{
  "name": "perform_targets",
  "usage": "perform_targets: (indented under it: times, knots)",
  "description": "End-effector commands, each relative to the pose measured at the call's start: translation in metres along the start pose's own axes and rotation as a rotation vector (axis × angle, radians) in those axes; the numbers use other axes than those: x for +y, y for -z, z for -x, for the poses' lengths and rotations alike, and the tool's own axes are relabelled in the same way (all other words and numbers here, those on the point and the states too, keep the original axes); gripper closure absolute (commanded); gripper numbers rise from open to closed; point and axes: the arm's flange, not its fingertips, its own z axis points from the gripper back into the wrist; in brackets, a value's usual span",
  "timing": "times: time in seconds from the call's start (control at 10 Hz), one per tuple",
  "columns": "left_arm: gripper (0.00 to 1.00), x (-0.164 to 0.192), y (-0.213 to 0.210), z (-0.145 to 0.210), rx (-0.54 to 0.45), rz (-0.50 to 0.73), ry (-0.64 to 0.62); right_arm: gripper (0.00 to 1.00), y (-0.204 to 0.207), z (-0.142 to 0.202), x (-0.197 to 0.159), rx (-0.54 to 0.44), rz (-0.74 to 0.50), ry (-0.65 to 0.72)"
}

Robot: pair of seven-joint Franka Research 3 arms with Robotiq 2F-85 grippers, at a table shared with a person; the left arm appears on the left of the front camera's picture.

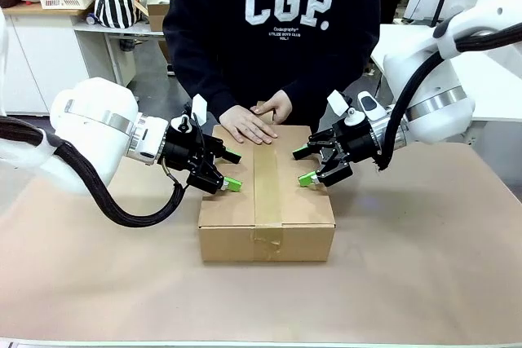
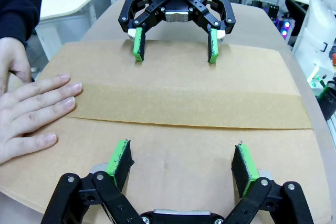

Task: Pack the gift set into the box.
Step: Press and hold the closed box until the human finishes sealing it.

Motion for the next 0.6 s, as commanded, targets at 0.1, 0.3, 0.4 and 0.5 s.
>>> perform_targets:
  times: [0.1,0.3,0.4,0.5]
  knots:
    - [0.0,-0.0018,-0.0001,0.0033,-0.003,0.004,0.006,0.0,0.0028,0.0009,0.0,0.004,0.0,0.002]
    - [0.0,-0.0018,-0.0001,0.0033,-0.003,0.004,0.006,0.0,0.0028,0.0009,0.0,0.004,0.0,0.002]
    - [0.0,-0.0018,-0.0001,0.0033,-0.003,0.004,0.006,0.0,0.0028,0.0009,0.0,0.004,0.0,0.002]
    - [0.0,-0.0018,-0.0001,0.0033,-0.003,0.004,0.006,0.0,0.0028,0.0009,0.0,0.004,0.0,0.002]
